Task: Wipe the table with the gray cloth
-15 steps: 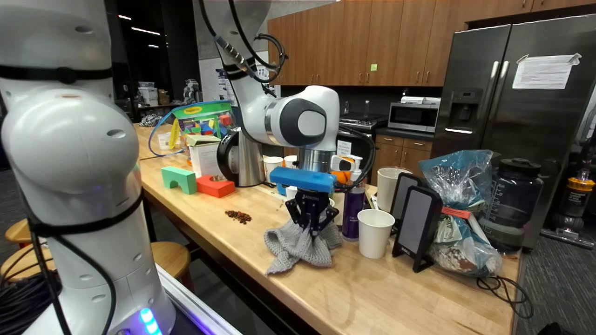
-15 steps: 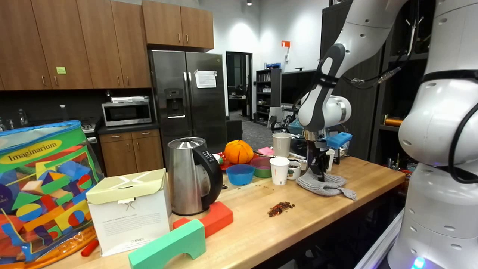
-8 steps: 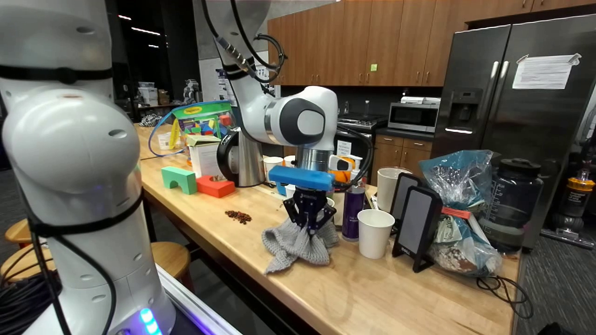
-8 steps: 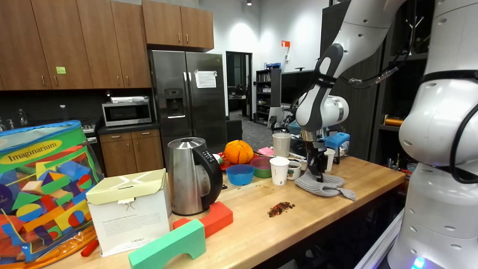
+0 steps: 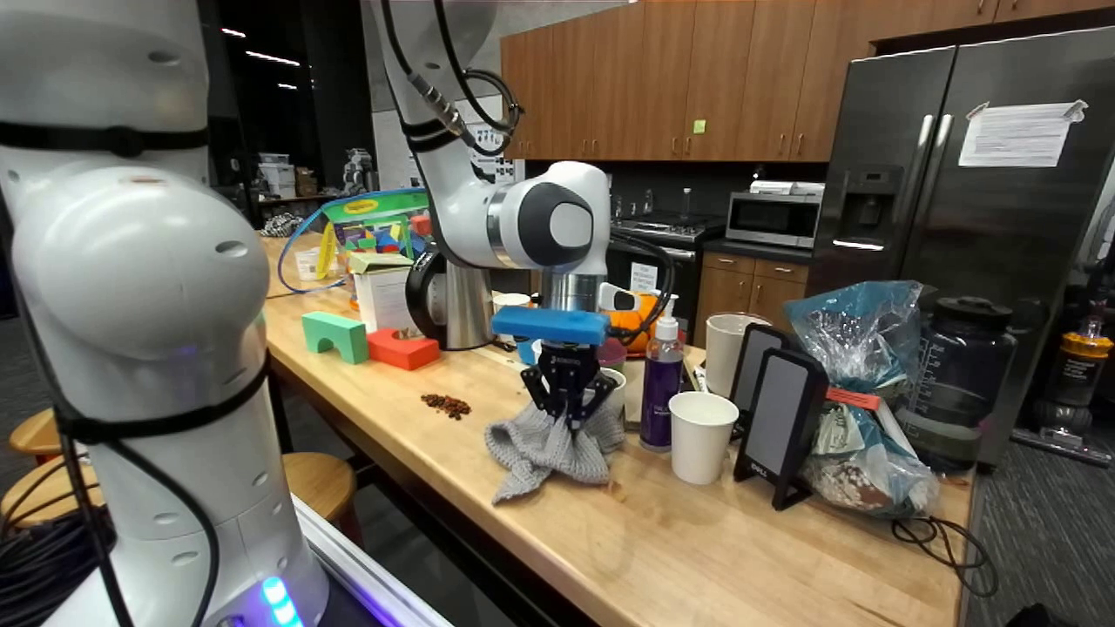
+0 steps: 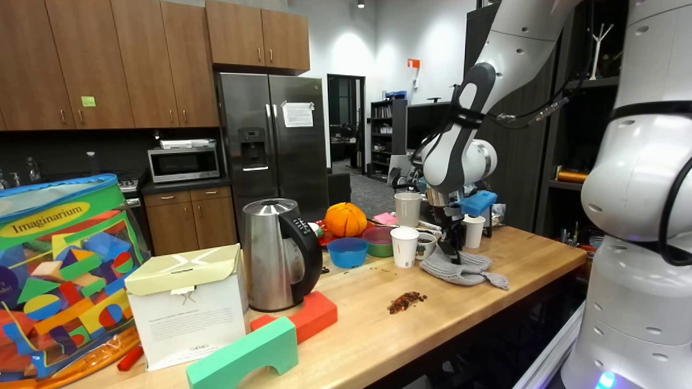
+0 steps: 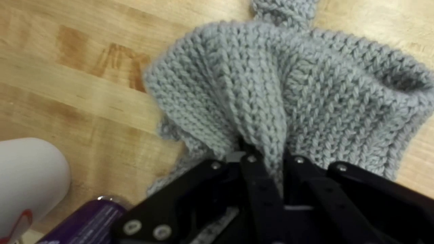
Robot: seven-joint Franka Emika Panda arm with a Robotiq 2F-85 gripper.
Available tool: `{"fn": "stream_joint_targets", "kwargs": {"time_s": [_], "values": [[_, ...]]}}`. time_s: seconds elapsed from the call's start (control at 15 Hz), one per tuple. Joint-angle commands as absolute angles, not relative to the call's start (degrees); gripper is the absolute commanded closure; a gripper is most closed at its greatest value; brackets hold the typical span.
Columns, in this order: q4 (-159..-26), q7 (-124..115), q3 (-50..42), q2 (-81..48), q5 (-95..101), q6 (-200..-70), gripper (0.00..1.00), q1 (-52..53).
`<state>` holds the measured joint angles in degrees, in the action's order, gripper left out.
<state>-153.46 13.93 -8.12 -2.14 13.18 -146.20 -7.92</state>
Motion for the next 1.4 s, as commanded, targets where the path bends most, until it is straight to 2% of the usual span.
{"fn": "stream_joint_targets", "kwargs": {"time_s": [0.0, 0.4, 0.67, 1.0, 1.33], "values": [[-152.56, 10.5, -7.5, -4.18, 14.61, -146.63, 0.97, -7.16], [-152.24, 14.0, -6.53, -4.53, 3.4, -146.2, 0.97, -6.96], [-151.96, 20.82, -0.48, -4.65, -16.6, -145.91, 0.97, -6.86], [-150.38, 26.59, 3.35, -9.55, -41.61, -148.69, 0.97, -2.74], [-150.35, 33.52, 4.58, -9.9, -58.48, -149.55, 0.97, -2.0]]}}
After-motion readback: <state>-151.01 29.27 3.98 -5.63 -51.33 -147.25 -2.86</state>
